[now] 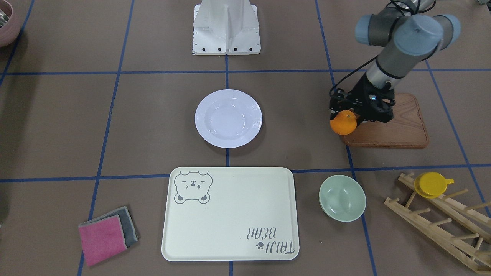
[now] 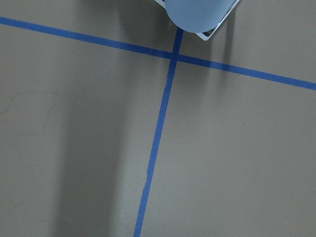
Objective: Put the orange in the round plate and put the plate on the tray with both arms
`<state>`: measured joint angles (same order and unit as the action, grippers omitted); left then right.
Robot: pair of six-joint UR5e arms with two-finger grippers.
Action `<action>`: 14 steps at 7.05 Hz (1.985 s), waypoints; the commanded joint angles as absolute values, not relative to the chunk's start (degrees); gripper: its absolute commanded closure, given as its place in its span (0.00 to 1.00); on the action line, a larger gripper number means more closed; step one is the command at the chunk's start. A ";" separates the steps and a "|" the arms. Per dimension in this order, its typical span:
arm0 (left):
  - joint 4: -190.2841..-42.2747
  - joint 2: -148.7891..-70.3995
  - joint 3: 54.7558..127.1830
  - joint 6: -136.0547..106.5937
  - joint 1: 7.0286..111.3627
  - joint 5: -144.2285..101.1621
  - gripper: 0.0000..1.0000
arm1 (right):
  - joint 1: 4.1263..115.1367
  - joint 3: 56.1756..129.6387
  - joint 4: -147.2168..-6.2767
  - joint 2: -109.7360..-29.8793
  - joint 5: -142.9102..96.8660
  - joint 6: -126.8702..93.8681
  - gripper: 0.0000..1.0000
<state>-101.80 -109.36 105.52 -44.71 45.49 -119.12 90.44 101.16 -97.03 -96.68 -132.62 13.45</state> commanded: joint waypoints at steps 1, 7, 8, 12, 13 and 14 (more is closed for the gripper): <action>-88.73 -123.51 103.81 -54.79 35.90 -112.26 1.00 | 90.44 101.16 -97.03 -96.68 -132.63 13.45 0.00; -92.18 -140.45 84.30 -64.87 26.81 -106.00 0.80 | 90.35 101.08 -97.03 -96.68 -132.89 13.45 0.00; -94.81 -140.28 82.81 -64.69 25.76 -103.56 0.28 | 90.26 101.16 -97.03 -96.68 -132.89 13.45 0.00; -94.31 -137.57 89.42 -64.17 25.48 -101.51 0.01 | 89.22 101.69 -96.94 -95.46 -132.80 13.53 0.00; -92.65 -132.85 95.74 -58.24 29.23 -103.95 0.01 | 88.34 101.78 -96.94 -94.14 -132.63 13.45 0.00; -88.72 -127.23 101.89 -50.35 34.57 -108.85 0.01 | 87.55 102.30 -96.86 -92.91 -132.63 13.62 0.00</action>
